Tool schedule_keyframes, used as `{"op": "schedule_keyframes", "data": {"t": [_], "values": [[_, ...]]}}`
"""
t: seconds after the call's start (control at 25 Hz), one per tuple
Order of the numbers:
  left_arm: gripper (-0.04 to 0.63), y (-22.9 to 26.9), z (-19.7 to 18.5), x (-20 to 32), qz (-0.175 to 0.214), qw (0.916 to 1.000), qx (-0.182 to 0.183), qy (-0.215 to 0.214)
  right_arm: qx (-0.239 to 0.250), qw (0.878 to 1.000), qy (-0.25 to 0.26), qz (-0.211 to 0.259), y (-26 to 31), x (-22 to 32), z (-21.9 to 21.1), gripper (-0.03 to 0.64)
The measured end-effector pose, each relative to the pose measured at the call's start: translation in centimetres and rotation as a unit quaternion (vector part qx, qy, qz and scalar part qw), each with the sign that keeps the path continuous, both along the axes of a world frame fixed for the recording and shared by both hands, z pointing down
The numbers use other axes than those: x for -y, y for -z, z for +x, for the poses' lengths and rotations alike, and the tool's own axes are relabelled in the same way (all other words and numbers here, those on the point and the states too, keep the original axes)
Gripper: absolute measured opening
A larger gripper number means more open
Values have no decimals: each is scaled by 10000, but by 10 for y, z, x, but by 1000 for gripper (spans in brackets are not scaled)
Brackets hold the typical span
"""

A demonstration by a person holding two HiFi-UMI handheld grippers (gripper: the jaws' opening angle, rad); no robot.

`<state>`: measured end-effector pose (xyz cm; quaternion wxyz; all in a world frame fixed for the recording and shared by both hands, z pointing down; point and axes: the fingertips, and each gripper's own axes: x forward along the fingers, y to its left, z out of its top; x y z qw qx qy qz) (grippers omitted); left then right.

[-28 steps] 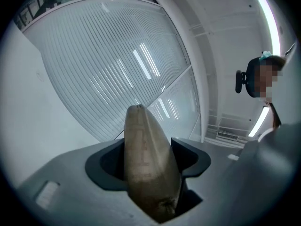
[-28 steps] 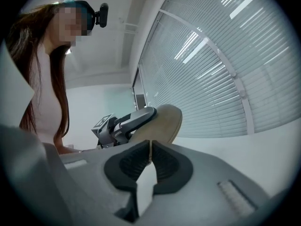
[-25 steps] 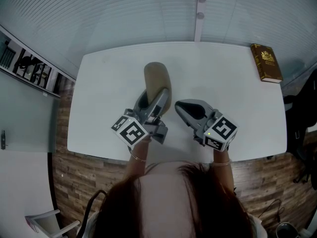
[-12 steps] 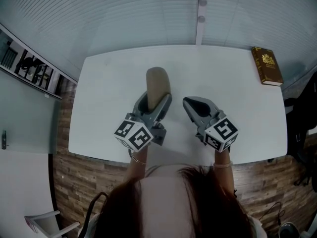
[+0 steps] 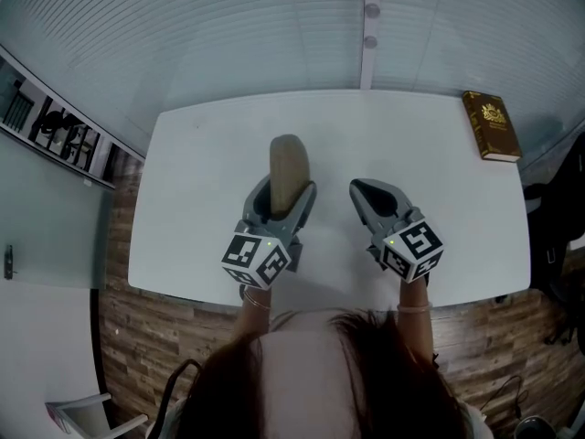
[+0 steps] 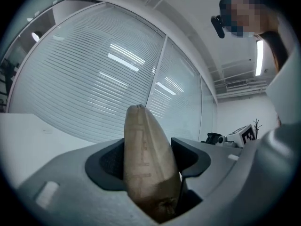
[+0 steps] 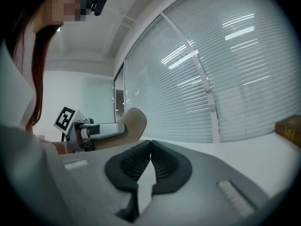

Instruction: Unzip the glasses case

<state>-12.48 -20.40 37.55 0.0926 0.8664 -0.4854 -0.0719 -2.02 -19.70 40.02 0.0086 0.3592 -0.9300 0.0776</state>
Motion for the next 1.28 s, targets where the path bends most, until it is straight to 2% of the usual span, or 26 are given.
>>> {"op": "schedule_keyframes", "data": {"t": [0.2,0.4,0.68,0.96,1.28], "values": [[291,-5,0,-4,63,9990,431,102,-93,9998,-181,-47,-3,3,5,3],[291,-6,-1,-3,92,9977,657,170,-63,9995,-310,-54,-2,7,10,3],[291,-7,0,-8,61,9973,707,204,-46,9980,-621,-144,-3,6,19,3],[291,-11,1,-16,46,9961,827,318,-138,9971,-733,-143,-2,-1,27,3],[291,-3,11,-30,103,9962,804,323,-169,9967,-789,-109,5,-14,36,3]]}}
